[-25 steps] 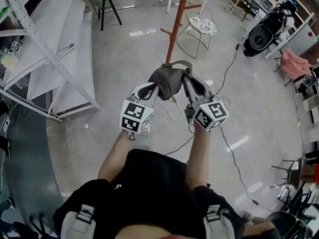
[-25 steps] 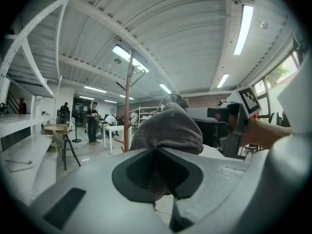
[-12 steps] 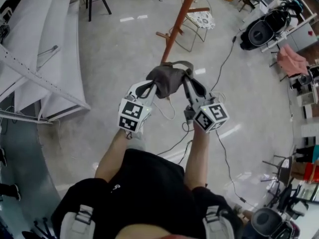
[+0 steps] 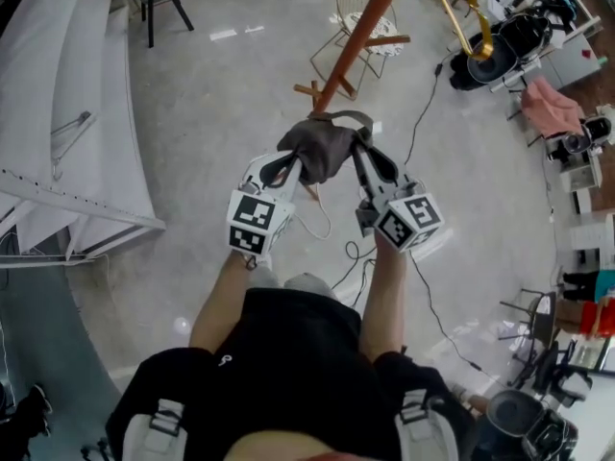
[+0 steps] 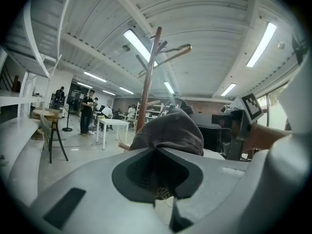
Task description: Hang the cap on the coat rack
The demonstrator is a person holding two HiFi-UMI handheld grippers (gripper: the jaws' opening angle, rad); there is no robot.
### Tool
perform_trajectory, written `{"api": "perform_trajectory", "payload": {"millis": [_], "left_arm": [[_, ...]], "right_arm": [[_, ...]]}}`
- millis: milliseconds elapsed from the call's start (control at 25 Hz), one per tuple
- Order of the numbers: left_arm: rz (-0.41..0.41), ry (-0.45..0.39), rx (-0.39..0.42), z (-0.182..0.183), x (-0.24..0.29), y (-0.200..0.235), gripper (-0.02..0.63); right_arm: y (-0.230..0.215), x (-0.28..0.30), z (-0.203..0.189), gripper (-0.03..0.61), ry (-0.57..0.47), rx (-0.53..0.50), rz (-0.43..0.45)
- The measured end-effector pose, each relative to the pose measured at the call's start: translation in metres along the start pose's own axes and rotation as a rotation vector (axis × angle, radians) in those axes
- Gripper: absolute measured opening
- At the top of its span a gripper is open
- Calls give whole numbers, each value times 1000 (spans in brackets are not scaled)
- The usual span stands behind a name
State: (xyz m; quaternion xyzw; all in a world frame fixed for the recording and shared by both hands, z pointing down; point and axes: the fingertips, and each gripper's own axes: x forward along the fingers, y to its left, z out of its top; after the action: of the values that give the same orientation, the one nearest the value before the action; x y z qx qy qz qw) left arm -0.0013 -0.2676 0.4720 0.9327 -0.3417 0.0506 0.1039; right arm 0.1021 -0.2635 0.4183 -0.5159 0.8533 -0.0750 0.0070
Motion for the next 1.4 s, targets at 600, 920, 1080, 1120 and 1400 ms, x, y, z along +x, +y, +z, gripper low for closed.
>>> {"api": "perform_trajectory", "payload": {"millis": [600, 920, 1080, 1120, 1400], "left_arm": [[-50, 30, 46, 8, 50, 18, 9], [-44, 120, 13, -12, 76, 21, 9], [-31, 156, 7, -24, 88, 25, 9], [-30, 170, 5, -29, 91, 25, 9], [-10, 253, -8, -59, 115, 32, 9]], "right_arm": [[-54, 34, -1, 14, -6, 54, -35], [-84, 47, -25, 15, 86, 109, -43], [-95, 56, -37, 15, 118, 125, -37], [-97, 58, -41, 15, 125, 130, -33], [-115, 76, -67, 15, 191, 164, -36]]}}
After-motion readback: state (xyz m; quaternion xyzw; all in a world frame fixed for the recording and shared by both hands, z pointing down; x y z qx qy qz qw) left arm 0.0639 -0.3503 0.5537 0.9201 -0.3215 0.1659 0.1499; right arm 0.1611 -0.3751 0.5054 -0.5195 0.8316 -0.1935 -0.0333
